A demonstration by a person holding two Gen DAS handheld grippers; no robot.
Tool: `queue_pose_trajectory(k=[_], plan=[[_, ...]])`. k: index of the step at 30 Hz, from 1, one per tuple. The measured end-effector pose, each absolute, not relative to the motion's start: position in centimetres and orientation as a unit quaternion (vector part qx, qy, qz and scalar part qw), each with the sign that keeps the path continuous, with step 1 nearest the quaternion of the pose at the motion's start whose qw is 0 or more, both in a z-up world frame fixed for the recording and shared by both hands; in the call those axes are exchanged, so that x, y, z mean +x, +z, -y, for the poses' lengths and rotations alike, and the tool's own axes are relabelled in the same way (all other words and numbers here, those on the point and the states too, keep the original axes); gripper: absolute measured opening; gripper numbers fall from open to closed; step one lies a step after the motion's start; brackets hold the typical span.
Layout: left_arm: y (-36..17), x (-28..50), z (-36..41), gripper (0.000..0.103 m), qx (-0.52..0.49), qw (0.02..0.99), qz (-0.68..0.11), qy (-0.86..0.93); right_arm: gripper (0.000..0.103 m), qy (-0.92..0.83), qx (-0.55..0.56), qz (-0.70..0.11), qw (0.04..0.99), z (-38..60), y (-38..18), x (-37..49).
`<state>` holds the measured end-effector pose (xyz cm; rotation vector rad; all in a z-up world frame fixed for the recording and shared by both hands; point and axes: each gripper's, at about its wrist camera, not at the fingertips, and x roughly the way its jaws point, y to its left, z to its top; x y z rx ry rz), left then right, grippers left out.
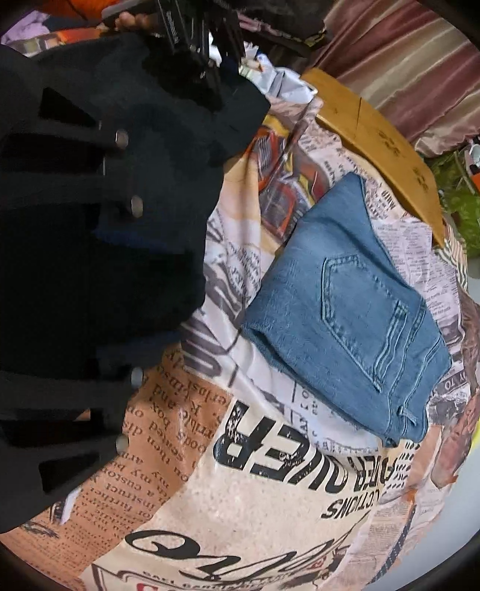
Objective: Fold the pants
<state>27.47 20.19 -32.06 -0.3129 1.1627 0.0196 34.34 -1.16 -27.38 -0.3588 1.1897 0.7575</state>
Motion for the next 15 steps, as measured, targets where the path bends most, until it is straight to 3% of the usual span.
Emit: queue_pose_trajectory(k=[2,7,12,15], plan=[[-31.3,27.1,-20.2,0.023,-0.131,0.834,-0.535,0.026,0.014,0.351,-0.172,-0.533,0.75,1.2,-27.1,34.0],[-29.6,26.6,-20.8,0.019,-0.093,0.851,-0.513,0.07,0.004,0.354,-0.201,-0.481,0.777,0.5,-25.8,33.1],[-29.4,26.9,-22.0,0.019,-0.061,0.851,-0.51,0.111,0.002,0.356,-0.189,-0.444,0.8,-1.4,-24.1,33.9],[-30.3,27.4,-22.8,0.03,-0.065,0.835,-0.531,0.124,0.003,0.343,-0.196,-0.439,0.807,-2.5,-23.9,33.9]])
